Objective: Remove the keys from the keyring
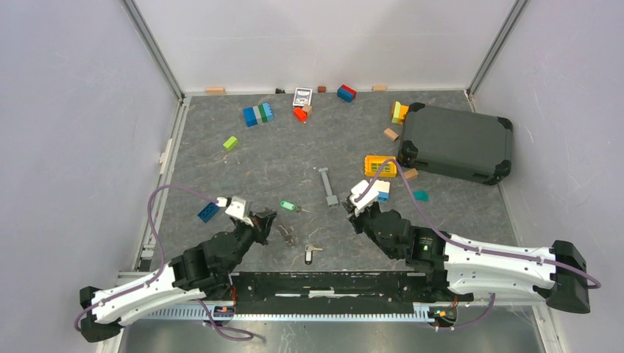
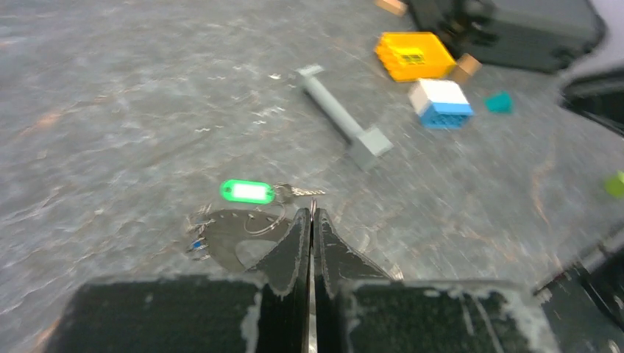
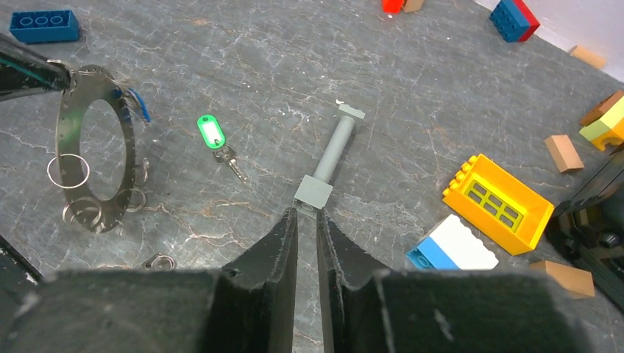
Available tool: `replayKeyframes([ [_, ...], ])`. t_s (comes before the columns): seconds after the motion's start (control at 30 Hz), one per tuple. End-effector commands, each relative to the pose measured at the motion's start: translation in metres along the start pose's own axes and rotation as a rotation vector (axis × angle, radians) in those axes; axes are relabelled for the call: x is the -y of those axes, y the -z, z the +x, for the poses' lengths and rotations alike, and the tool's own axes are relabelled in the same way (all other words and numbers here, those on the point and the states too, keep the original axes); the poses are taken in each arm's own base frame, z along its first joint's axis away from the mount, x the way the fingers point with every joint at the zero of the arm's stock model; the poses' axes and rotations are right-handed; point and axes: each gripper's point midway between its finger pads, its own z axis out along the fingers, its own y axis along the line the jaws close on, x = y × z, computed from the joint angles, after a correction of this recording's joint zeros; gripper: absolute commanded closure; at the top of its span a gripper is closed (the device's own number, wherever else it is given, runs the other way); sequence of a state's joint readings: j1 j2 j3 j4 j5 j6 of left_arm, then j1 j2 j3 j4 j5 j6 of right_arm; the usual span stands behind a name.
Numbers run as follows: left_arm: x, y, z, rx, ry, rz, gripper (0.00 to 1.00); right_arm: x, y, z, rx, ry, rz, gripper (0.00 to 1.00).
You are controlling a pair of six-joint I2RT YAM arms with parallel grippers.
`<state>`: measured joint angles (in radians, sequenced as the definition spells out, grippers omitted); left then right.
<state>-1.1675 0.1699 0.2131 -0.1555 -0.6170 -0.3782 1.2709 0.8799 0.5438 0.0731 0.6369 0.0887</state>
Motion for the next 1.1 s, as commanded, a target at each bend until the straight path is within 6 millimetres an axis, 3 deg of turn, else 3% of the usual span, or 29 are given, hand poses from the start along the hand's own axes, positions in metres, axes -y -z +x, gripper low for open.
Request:
replayKeyframes([
  [0.0, -0.049, 0.01, -0.005, -0.001, 0.081, -0.316, 0.96, 0.005, 0.0, 0.001, 0.0, -0.06, 0.021, 0.8],
  [0.2, -0.075, 0.019, -0.008, 0.023, 0.119, -0.492, 0.56, 0.006, -0.002, 0.01, -0.025, -0.069, 0.031, 0.75],
  [0.3, -0.086, 0.027, -0.013, 0.053, 0.147, -0.55, 0.49, 0.009, -0.003, 0.014, -0.038, -0.072, 0.045, 0.73],
  [0.57, -0.115, 0.058, -0.031, 0.173, 0.336, -0.659, 0.51, 0.011, -0.005, 0.019, -0.056, -0.091, 0.054, 0.72],
  [0.77, -0.117, 0.065, -0.046, 0.225, 0.4, -0.659, 0.33, 0.015, -0.005, 0.022, -0.07, -0.108, 0.069, 0.69],
  [0.87, -0.117, 0.067, -0.062, 0.251, 0.374, -0.687, 0.0, 0.016, -0.007, 0.023, -0.086, -0.112, 0.057, 0.64],
  [1.07, -0.103, 0.059, -0.076, 0.163, 0.227, -0.707, 0.0, 0.004, -0.024, 0.047, -0.246, -0.159, -0.118, 0.45],
])
